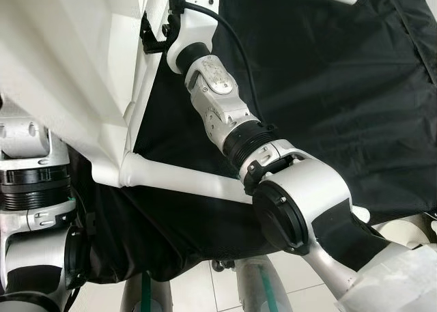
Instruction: Building children table
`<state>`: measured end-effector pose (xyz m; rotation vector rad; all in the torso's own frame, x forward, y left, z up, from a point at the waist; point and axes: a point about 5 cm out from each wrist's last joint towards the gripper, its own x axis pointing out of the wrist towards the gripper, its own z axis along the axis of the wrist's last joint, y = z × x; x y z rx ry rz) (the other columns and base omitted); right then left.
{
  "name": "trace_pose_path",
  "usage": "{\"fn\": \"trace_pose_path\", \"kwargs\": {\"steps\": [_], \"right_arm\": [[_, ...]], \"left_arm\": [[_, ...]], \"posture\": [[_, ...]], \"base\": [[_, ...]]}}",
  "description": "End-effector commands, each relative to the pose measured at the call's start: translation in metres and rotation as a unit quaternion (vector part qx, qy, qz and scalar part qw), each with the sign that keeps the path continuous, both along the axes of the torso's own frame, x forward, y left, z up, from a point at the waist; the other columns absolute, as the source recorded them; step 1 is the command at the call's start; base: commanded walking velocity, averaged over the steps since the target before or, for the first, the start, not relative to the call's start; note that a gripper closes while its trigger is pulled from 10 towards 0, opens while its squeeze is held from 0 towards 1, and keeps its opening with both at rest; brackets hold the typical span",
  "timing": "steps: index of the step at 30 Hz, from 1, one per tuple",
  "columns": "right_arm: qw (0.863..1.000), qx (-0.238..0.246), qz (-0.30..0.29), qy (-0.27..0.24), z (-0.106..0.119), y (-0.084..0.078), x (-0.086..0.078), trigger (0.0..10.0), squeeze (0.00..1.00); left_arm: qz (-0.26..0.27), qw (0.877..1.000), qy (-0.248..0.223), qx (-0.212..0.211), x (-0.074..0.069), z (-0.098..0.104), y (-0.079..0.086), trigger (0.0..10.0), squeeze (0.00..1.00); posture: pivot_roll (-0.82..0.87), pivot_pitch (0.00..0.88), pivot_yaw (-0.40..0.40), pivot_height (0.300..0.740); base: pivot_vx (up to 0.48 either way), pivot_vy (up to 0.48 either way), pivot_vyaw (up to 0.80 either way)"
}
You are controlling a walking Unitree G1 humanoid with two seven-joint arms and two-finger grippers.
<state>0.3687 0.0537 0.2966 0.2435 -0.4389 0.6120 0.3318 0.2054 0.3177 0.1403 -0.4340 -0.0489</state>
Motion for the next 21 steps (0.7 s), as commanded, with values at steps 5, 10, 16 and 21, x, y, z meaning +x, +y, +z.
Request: {"fn": "trace_pose_path", "kwargs": {"steps": [5, 10, 16, 21], "right_arm": [[0.998, 0.002, 0.061, 0.007, -0.0028, 0.0417, -0.0255, 10.0, 0.0], [0.998, 0.001, 0.059, 0.008, -0.0035, 0.0409, -0.025, 10.0, 0.0], [0.998, 0.0, 0.057, 0.009, -0.0044, 0.0398, -0.0241, 10.0, 0.0], [0.998, -0.001, 0.056, 0.009, -0.0046, 0.0396, -0.0239, 10.0, 0.0]], "left_arm": [[-0.026, 0.999, -0.007, 0.027, -0.0026, -0.003, -0.0118, 10.0, 0.0], [-0.016, 0.999, -0.001, 0.032, -0.0019, -0.0048, -0.0112, 10.0, 0.0], [-0.015, 0.999, 0.001, 0.035, -0.0022, -0.0066, -0.0122, 10.0, 0.0], [-0.019, 0.999, 0.0, 0.042, -0.0024, -0.0081, -0.0163, 10.0, 0.0]], "posture": [[0.14, 0.281, -0.11, 0.74], [0.14, 0.282, -0.109, 0.74], [0.13, 0.28, -0.108, 0.74], [0.14, 0.277, -0.108, 0.74]], "base": [[0.0, 0.0, 0.0], [0.0, -0.384, 0.0], [0.0, -0.48, 0.0], [0.0, -0.48, 0.0]]}}
